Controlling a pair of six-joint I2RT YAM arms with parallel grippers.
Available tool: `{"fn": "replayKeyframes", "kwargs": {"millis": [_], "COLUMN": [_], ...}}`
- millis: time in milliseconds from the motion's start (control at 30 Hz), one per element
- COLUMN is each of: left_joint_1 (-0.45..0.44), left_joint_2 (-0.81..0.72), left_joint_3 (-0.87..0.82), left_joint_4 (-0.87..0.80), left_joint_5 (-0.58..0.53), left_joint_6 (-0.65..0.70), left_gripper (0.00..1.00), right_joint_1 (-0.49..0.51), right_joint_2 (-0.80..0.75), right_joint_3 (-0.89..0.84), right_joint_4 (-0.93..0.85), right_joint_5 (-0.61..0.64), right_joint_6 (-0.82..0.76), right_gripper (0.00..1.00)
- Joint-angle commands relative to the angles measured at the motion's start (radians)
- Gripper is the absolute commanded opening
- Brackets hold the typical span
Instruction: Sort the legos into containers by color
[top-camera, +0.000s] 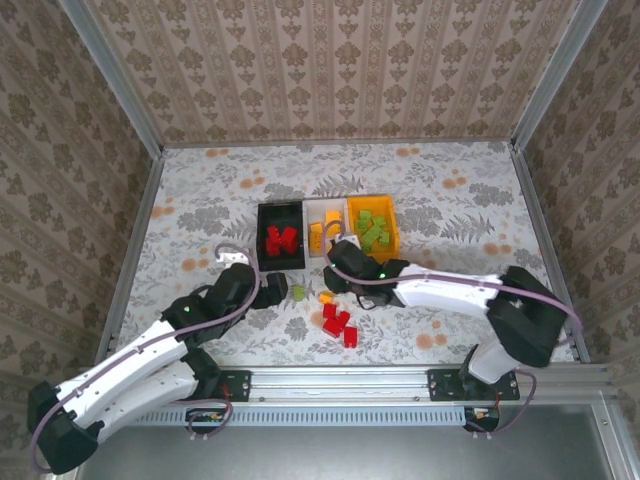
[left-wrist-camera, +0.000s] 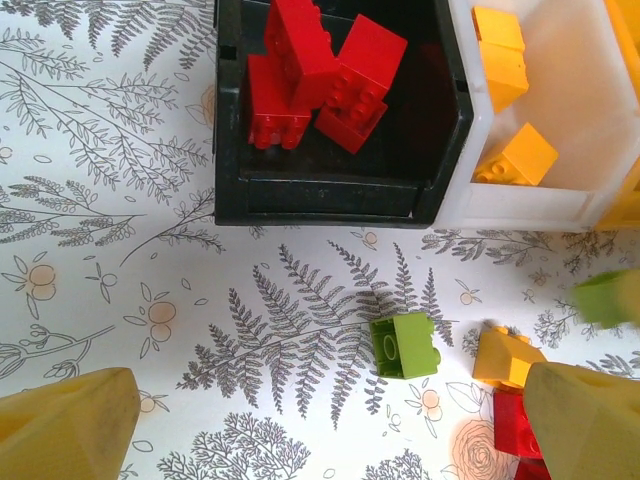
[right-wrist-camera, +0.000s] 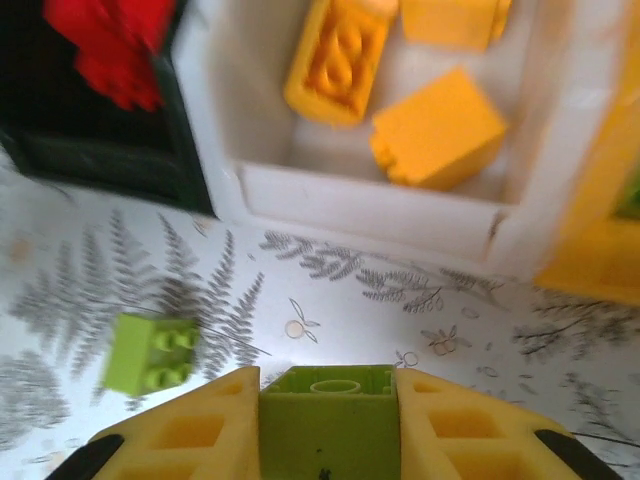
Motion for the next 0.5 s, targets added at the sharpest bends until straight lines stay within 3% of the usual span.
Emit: {"fn": "replayKeyframes", "kwargs": {"millis": [0,100,233,467], "left_joint_1": [-0.002,0.000,0.002,0.005], "left_joint_2": [0.039,0.084,0.142,0.268], "left_joint_3": [0.010,0.016,0.037,0.072], "left_joint_4": [0.044,0.070,0.092,0.105], "left_joint_5": [0.021,0.045,0.070,0.109], "left_joint_6": [0.042,0.054,0.079,0.118], "left_gripper": [1.00,1.00,1.00,1.00], "right_joint_1": [-0.075,-0.213,-0.331,-0.404], "right_joint_2": [-0.134,-0.145,-0.031,0.181], "right_joint_3": [0.002,0.040,0.127,0.284], "right_joint_4": [-0.077,-0.127,-0.149,-0.191], "right_joint_5": [0.054,0.023,-0.023,-0.068], "right_joint_6": [-0.052,-0.074,-0.104,-0.112], "right_gripper": [0.31,0.31,0.32,0.34]}}
